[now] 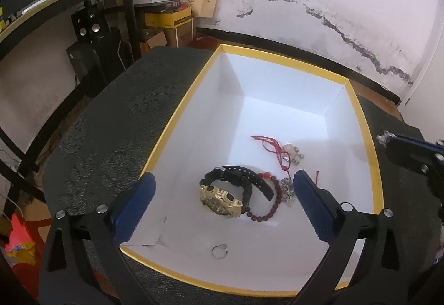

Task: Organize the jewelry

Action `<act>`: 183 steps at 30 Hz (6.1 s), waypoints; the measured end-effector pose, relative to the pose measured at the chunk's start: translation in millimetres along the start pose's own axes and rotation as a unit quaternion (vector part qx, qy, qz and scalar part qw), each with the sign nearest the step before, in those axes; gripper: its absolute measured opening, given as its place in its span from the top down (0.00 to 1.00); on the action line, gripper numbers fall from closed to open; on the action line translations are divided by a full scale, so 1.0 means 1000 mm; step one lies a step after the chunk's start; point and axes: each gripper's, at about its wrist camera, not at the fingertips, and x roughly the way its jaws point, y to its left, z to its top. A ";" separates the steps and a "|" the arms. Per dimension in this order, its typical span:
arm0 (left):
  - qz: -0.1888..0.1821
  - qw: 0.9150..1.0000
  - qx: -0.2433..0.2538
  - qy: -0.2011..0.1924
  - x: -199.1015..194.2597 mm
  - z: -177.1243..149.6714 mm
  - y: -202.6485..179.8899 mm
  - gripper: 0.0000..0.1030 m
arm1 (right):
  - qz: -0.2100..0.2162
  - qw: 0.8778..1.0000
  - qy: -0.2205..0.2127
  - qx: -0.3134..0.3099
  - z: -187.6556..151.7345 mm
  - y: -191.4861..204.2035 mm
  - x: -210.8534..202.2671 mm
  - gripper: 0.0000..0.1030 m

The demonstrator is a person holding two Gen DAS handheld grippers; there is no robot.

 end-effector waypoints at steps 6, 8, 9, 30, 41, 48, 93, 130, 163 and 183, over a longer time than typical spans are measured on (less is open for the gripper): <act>-0.001 1.000 -0.014 -0.009 -0.008 -0.002 0.012 0.06 | 0.010 0.999 0.031 0.006 0.014 -0.004 0.045 0.98; -0.007 1.000 -0.022 -0.008 -0.011 -0.004 0.016 0.06 | 0.008 0.999 0.040 0.009 0.019 -0.006 0.063 0.98; -0.010 1.000 -0.024 -0.007 -0.012 -0.004 0.017 0.06 | 0.009 0.999 0.048 0.015 0.021 -0.009 0.075 0.98; -0.031 0.999 -0.021 -0.006 -0.013 -0.006 0.014 0.06 | -0.007 0.997 0.069 0.017 0.040 -0.017 0.126 0.19; -0.032 0.999 -0.028 -0.007 -0.015 -0.008 0.014 0.06 | -0.011 0.998 0.008 0.055 0.028 -0.043 0.047 0.06; -0.051 0.999 -0.014 -0.004 -0.032 -0.004 -0.021 0.06 | -0.055 0.993 -0.018 0.101 -0.021 -0.100 -0.036 0.06; -0.115 0.985 0.125 0.040 -0.067 -0.040 -0.255 0.06 | -0.172 0.952 -0.035 0.249 -0.211 -0.281 -0.143 0.06; -0.111 0.985 0.126 0.033 -0.083 -0.037 -0.254 0.06 | -0.178 0.955 -0.043 0.235 -0.205 -0.267 -0.157 0.06; -0.111 0.985 0.125 0.034 -0.084 -0.038 -0.258 0.06 | -0.180 0.955 -0.046 0.230 -0.202 -0.263 -0.163 0.06; -0.111 0.985 0.127 0.036 -0.082 -0.038 -0.258 0.06 | -0.179 0.955 -0.045 0.231 -0.202 -0.264 -0.161 0.06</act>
